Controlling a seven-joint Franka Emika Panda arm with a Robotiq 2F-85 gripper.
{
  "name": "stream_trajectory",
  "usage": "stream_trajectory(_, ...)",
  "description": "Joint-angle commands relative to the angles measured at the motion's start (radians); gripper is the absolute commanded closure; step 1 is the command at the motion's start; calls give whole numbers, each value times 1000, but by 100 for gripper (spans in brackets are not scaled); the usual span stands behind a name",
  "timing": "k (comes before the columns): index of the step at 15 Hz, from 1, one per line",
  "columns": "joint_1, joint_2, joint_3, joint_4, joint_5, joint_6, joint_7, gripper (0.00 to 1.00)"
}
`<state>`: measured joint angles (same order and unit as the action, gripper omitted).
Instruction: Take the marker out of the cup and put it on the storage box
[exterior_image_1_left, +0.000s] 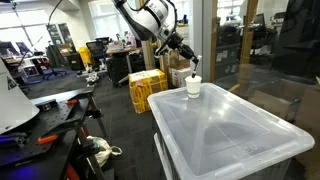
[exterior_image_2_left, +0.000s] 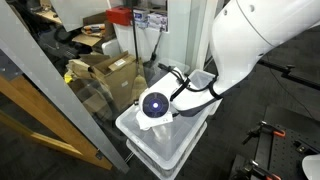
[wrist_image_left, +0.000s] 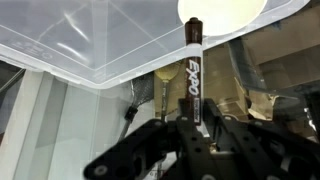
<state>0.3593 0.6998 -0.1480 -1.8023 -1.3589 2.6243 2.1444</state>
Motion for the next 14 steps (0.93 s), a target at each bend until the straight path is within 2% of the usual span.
stream_trajectory(1,-15,-125,28,-109,-79,-105,137,95)
stream_trajectory(5,-69,-177,80,-143,-92,-248,271,95)
stream_trajectory(9,-133,-181,126,-135,-43,-373,322,95)
stream_trajectory(11,-162,-170,141,-123,-15,-411,323,95)
stream_trajectory(14,-212,-161,155,-117,17,-375,305,95)
